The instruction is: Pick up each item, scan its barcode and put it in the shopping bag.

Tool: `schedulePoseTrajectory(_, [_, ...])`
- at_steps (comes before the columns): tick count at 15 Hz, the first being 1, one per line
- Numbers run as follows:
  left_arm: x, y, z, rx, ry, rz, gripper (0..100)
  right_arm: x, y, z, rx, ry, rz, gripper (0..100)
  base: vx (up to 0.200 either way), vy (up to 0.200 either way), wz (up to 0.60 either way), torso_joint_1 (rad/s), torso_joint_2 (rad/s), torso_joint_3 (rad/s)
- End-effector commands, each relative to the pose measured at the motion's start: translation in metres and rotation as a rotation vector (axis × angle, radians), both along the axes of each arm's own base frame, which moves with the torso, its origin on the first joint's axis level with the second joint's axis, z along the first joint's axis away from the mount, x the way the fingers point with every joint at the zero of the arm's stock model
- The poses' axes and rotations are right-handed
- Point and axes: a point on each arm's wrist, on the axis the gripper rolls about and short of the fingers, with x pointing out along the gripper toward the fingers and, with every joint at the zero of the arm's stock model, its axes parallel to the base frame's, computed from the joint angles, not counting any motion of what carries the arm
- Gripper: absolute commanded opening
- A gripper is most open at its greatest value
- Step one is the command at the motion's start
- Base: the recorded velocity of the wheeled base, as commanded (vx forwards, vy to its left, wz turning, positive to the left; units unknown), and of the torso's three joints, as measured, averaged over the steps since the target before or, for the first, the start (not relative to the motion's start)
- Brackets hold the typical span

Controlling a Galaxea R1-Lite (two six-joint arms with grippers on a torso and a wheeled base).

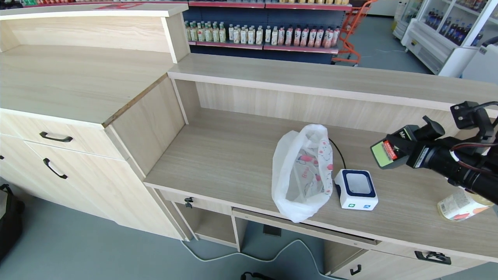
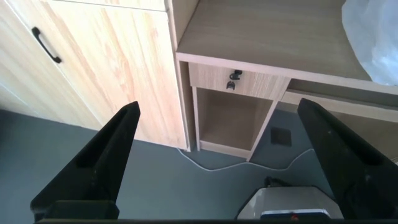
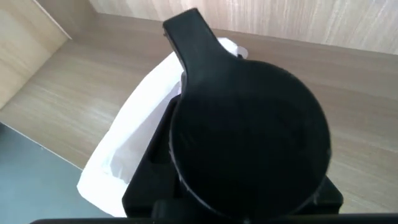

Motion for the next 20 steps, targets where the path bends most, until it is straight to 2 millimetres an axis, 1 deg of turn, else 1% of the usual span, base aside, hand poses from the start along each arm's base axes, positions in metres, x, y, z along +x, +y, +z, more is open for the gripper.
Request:
schedulePoseTrajectory(1, [0.000,0.000,0.000,0.000,0.000,0.000,100,0.013,0.018,-0.003,-0.006,0.007,0.066,0,0.000,0.200,0.00,-0.012,0.00,0.002])
schedulePoseTrajectory(3, [0.000,0.000,0.000,0.000,0.000,0.000,100,0.037,0.035,-0.009,-0.018,0.015,0.109,0,0.000,0.200,0.00,0.005,0.00,0.002])
schedulePoseTrajectory(4, [0.000,0.000,0.000,0.000,0.000,-0.002,100,0.052,0.041,-0.014,-0.035,0.019,0.119,0,0.000,0.000,0.00,0.000,0.00,0.000])
schedulePoseTrajectory(6, [0.000,0.000,0.000,0.000,0.000,-0.002,100,0.075,0.048,-0.035,-0.085,0.053,0.135,0,0.000,0.000,0.00,0.000,0.00,0.000])
schedulePoseTrajectory(7, [0.000,0.000,0.000,0.000,0.000,-0.002,100,0.079,0.049,-0.039,-0.095,0.056,0.136,0,0.000,0.000,0.00,0.000,0.00,0.000])
schedulePoseTrajectory(8, [0.000,0.000,0.000,0.000,0.000,-0.002,100,0.090,0.052,-0.052,-0.109,0.080,0.141,0,0.000,0.000,0.00,0.000,0.00,0.000])
schedulePoseTrajectory(11, [0.000,0.000,0.000,0.000,0.000,-0.002,100,0.101,0.060,-0.072,-0.116,0.118,0.160,0,0.000,0.000,0.00,0.000,0.00,0.000])
schedulePoseTrajectory(14, [0.000,0.000,0.000,0.002,0.000,-0.002,100,0.111,0.071,-0.081,-0.118,0.126,0.185,0,0.000,0.000,0.00,0.000,0.00,0.000])
schedulePoseTrajectory(17, [0.000,0.000,0.000,-0.003,-0.002,-0.001,100,0.115,0.079,-0.093,-0.130,0.148,0.207,0,0.000,0.000,0.00,0.000,0.00,0.000])
schedulePoseTrajectory(20, [0.000,0.000,0.000,-0.020,0.000,-0.001,100,0.120,0.084,-0.096,-0.139,0.144,0.215,0,0.000,0.000,0.00,0.000,0.00,0.000])
